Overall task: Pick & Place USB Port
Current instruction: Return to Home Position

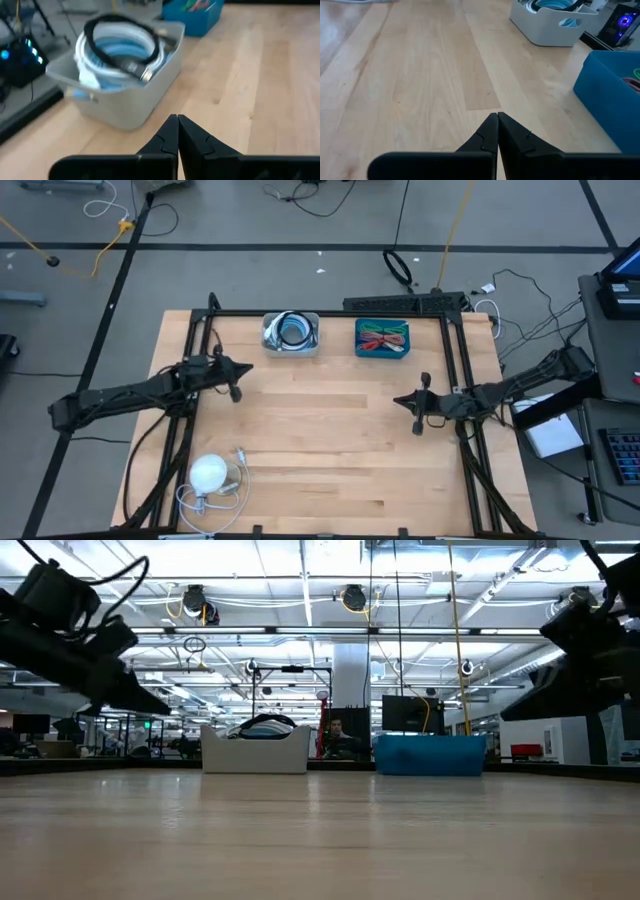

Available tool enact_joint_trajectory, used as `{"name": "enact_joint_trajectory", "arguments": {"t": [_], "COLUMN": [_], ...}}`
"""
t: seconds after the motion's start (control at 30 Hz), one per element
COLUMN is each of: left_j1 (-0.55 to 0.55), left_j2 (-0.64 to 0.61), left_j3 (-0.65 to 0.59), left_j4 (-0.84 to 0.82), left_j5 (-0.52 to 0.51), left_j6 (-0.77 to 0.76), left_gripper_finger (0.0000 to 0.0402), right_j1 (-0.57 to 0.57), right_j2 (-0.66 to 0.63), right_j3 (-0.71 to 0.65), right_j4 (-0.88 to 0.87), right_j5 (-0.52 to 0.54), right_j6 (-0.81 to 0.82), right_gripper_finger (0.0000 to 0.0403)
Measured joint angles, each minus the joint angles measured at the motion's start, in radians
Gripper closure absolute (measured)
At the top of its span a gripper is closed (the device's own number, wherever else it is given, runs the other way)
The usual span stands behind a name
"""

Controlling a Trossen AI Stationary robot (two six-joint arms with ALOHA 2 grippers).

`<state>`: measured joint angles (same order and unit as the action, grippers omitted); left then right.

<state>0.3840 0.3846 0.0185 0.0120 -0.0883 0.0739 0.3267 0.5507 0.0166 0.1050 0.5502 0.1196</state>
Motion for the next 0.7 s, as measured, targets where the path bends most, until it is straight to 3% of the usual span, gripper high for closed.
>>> {"name": "enact_joint_trajectory", "arguments": {"t": [0.23,0.7], "left_j1": [0.003,0.003], "left_j2": [0.107,0.121], "left_j3": [0.000,-0.004], "left_j4": [0.001,0.041], "left_j5": [-0.008,-0.010], "left_j6": [-0.141,-0.130], "left_gripper_finger": [0.0385,0.0371], "right_j1": [0.000,0.000], "right_j2": [0.000,0.000], "right_j3": [-0.001,-0.002], "right_j4": [0.000,0.001], "right_j5": [-0.001,-0.001], "right_j6": [0.000,0.000], "right_gripper_finger": [0.0403,0.0403]}}
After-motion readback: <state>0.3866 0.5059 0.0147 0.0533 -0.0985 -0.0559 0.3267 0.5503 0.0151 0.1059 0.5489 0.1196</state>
